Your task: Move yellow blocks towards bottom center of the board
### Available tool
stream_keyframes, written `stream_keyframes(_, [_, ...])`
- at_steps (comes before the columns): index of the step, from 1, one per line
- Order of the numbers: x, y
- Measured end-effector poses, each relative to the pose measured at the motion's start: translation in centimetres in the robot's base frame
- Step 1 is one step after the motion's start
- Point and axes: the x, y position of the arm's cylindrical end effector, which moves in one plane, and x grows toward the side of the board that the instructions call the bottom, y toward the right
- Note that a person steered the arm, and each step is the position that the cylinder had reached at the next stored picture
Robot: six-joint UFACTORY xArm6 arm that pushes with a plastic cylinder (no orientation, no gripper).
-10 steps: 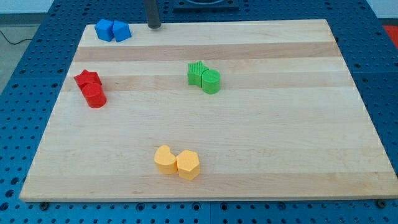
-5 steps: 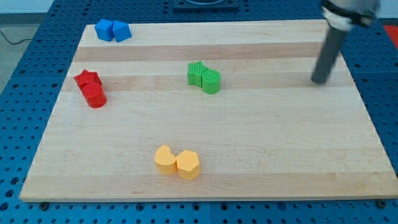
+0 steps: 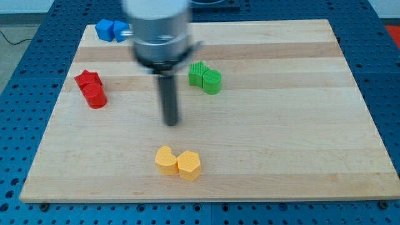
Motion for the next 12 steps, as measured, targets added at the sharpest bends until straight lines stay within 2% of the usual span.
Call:
stream_keyframes(1, [3.3,-7.3])
stream_keyframes(2, [7.7,-7.3])
stream_keyframes(3, [9.8,-5.7])
stream_keyframes(5, [11.6,3.2])
stream_keyframes(6, [12.0,7.3])
stream_keyframes(8, [11.0,8.0])
stream_keyframes(9, [13.5,6.0])
stream_keyframes(10, [12.5,2.4])
stream_keyframes(11, [8.6,0.2])
stream_keyframes(12, [7.9,0.8])
